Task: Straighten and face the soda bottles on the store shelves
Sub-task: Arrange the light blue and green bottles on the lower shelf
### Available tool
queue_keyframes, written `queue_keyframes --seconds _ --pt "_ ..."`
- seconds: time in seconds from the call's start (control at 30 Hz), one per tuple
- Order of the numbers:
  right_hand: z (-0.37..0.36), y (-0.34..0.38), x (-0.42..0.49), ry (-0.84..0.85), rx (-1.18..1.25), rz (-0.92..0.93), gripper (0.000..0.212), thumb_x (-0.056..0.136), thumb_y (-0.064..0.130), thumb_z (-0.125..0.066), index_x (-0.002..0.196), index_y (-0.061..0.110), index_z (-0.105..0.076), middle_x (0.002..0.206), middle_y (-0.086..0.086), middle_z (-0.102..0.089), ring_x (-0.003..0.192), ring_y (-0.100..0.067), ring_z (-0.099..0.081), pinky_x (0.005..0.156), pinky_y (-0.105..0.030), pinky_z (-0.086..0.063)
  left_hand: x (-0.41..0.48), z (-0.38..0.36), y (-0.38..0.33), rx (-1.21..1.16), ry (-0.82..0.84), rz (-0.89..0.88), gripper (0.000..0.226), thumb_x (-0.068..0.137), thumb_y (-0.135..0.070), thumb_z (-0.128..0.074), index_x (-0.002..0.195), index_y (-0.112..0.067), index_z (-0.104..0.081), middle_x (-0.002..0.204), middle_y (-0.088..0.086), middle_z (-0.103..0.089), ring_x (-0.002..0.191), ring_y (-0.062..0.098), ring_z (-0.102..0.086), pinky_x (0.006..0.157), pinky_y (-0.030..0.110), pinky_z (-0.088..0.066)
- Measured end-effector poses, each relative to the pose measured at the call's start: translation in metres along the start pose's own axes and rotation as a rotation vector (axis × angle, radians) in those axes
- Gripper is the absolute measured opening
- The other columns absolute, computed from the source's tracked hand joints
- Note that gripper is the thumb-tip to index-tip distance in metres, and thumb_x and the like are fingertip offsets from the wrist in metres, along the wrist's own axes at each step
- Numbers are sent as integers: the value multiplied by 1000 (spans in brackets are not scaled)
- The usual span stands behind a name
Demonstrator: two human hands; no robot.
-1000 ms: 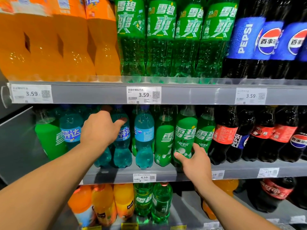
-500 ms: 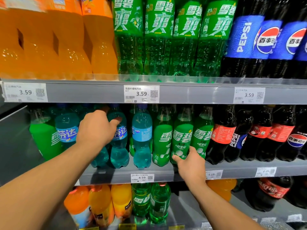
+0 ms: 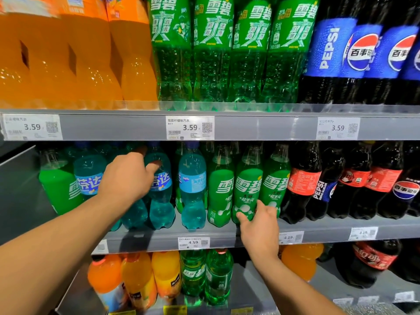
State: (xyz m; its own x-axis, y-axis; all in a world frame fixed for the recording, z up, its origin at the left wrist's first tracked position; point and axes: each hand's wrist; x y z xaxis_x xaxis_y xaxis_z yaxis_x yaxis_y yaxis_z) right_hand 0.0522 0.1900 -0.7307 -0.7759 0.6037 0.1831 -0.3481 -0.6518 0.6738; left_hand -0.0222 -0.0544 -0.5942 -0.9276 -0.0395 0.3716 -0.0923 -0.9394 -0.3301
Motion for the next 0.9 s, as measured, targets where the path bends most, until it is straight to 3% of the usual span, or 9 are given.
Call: queue_keyframes --seconds 0.17,0.37,0.43,0.5,0.57,0.6,0.7,0.8,0.9 --pt "0 0 -2 8 -80 17 54 96 39 -58 140 12 -42 134 -11 -46 103 -28 -61 81 -39 -52 -1 0 8 7 -37 -43 49 88 -53 -57 110 -10 -61 77 18 -59 77 39 -54 63 35 -39" --pt "11 -1 -8 33 12 30 64 99 32 -56 153 10 -29 149 -11 -42 124 -26 -54 99 -37 -46 -6 3 11 -30 -48 -34 50 84 -54 -63 88 -4 -59 62 6 -48 67 30 -46 60 35 -39" --pt "18 4 -14 -24 163 22 58 97 31 -58 149 14 -39 137 -8 -51 94 -12 -64 87 -32 -50 -8 6 14 -54 -79 -35 50 83 -54 -64 88 -4 -58 66 8 -52 70 31 -48 61 37 -41" --pt "26 14 -26 -118 350 58 33 95 27 -61 128 24 -56 117 -1 -57 68 -4 -59 69 -18 -46 -10 8 20 -92 -113 -42 50 82 -54 -66 93 -5 -59 76 11 -61 77 34 -55 65 39 -45" --pt "31 36 -39 -123 431 139 18 93 23 -65 108 31 -61 105 2 -59 66 -2 -58 62 -12 -43 -13 10 26 -137 -138 -47 48 81 -52 -67 99 -8 -60 86 12 -68 83 36 -60 68 39 -48" --pt "32 49 -43 -93 432 199 18 92 25 -66 108 30 -62 104 6 -60 67 -1 -59 64 -12 -44 -15 10 28 -166 -143 -52 46 81 -49 -69 103 -10 -61 89 9 -69 83 35 -61 69 39 -47" --pt "32 92 -45 -19 411 342 39 89 37 -67 127 29 -59 114 15 -57 68 -4 -62 76 -29 -52 -20 13 32 -234 -137 -72 41 81 -44 -71 110 -16 -61 93 -4 -70 83 28 -63 70 36 -45" --pt "31 126 -39 -2 371 408 56 87 45 -65 138 27 -50 132 10 -55 96 -18 -67 91 -36 -51 -22 17 40 -244 -143 -79 39 81 -43 -72 110 -20 -60 89 -9 -69 78 23 -60 65 32 -40" --pt "33 146 -32 47 261 363 63 88 45 -66 140 15 -46 138 -1 -54 120 -25 -55 95 -34 -43 -22 22 49 -238 -171 -91 34 81 -44 -71 105 -21 -62 83 -11 -67 79 24 -62 65 33 -42"
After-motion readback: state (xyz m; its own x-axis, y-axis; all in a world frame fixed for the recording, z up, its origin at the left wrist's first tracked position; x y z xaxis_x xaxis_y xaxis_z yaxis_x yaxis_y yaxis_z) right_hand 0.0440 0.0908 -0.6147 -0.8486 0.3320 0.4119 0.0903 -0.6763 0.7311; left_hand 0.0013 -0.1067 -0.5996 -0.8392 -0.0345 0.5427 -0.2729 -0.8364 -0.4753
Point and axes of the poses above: each hand's wrist, its own x-axis towards the middle knuckle, its own z-axis out of the back of the hand, y = z × x
